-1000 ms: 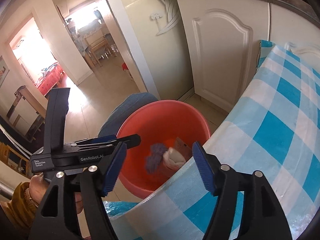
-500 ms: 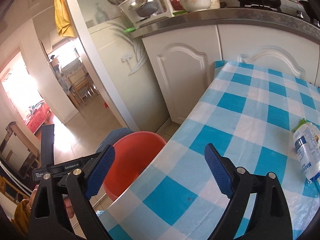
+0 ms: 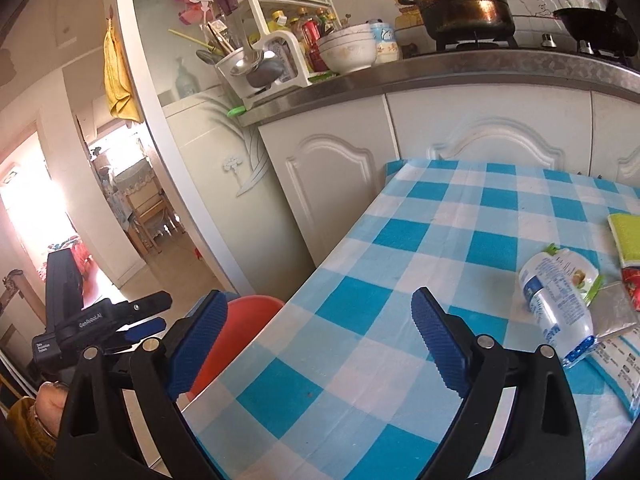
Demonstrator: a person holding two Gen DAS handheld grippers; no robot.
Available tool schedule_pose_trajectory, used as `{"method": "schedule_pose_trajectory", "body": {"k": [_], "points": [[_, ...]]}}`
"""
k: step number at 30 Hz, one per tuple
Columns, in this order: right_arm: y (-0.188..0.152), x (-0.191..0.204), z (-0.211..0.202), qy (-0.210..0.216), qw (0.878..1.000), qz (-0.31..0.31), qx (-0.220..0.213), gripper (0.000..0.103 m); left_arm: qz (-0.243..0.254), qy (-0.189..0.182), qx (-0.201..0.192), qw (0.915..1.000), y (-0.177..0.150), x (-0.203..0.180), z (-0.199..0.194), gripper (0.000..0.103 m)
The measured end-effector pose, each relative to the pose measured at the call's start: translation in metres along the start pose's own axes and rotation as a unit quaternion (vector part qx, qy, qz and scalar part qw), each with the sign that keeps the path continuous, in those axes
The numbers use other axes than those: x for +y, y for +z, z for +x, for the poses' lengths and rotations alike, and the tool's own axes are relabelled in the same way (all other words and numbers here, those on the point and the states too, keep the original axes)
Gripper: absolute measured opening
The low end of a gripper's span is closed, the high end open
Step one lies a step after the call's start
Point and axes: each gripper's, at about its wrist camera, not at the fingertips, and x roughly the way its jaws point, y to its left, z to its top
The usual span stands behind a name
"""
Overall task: Collect trash
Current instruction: 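Move both tools back over the table toward the bottle and packets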
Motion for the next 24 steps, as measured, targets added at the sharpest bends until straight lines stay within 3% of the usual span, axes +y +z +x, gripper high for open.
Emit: {"method": "schedule_pose_trajectory", "body": {"k": [5,15,24], "points": [[0.003,-0.015,-0.024,-0.016,0.998,-0.026,-0.048,0.098,0.062,0.002,-0.016,0.9979,-0.003,-0.039,-0.006,0.092],[0.007,-0.063,-0.065,-0.068,0.995,-0.003,-0.075,0.098,0.113,-0.034,0.05,0.9917,-0.024,-0.1,0.015,0.096],[0.001,-0.101,-0.096,-0.103,0.99,0.027,-0.095,0.098,0.142,-0.05,0.078,0.9854,-0.044,-0.142,0.028,0.096]]}}
